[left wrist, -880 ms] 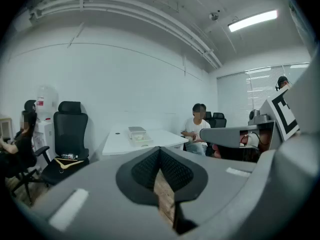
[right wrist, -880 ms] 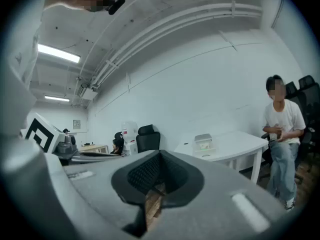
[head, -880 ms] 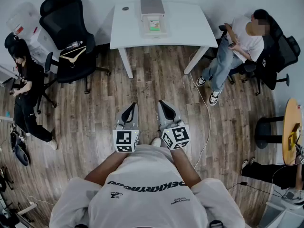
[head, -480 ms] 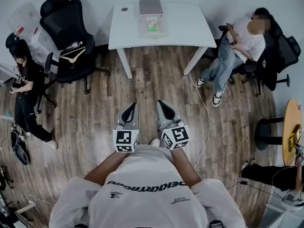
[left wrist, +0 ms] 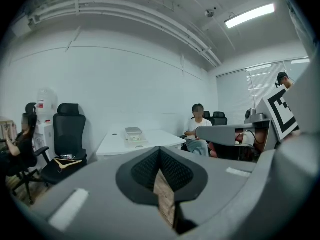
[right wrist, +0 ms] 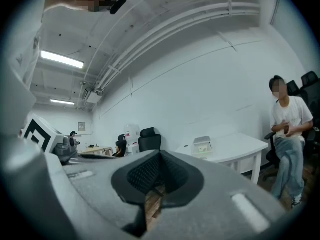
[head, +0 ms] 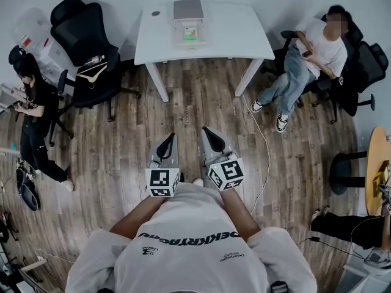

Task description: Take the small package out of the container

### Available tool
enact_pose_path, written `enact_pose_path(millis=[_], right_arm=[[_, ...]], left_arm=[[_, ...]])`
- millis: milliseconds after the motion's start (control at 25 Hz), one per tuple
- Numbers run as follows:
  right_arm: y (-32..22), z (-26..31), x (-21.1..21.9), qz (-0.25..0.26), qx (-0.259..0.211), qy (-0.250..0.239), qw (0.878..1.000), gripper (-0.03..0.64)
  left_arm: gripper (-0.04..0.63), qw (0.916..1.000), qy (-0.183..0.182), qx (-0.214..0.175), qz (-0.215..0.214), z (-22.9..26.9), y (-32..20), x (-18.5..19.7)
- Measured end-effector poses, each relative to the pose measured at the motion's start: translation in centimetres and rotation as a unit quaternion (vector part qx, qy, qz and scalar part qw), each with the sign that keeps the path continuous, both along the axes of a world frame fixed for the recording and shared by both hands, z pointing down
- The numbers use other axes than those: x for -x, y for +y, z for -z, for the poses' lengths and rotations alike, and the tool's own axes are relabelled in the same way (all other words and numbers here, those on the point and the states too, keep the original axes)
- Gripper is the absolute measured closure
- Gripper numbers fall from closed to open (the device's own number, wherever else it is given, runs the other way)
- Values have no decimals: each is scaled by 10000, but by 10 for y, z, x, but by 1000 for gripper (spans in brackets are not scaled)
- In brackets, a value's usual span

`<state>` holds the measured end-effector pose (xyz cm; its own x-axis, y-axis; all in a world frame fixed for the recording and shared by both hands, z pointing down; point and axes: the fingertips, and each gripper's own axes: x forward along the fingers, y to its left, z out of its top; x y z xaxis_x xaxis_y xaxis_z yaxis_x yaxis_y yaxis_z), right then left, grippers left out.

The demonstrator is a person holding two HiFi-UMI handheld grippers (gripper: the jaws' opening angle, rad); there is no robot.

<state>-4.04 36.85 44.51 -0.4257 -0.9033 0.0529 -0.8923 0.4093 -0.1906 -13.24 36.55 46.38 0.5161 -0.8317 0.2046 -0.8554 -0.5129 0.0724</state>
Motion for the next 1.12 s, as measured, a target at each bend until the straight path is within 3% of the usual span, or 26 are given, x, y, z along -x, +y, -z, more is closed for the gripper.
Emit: enact_pose_path(millis=[240, 560, 1120], right_arm=[[-18, -8, -6, 46, 116, -25, 9999, 618], [-70, -25, -12, 158, 289, 37, 9994, 618], [-216, -28, -29, 21, 322, -52, 9995, 618]], left_arm=[[592, 9999, 7, 125, 23, -10, -12, -10], [592, 9995, 109, 279, 62, -27, -67, -23], [592, 9993, 33, 360, -37, -29, -210, -38]])
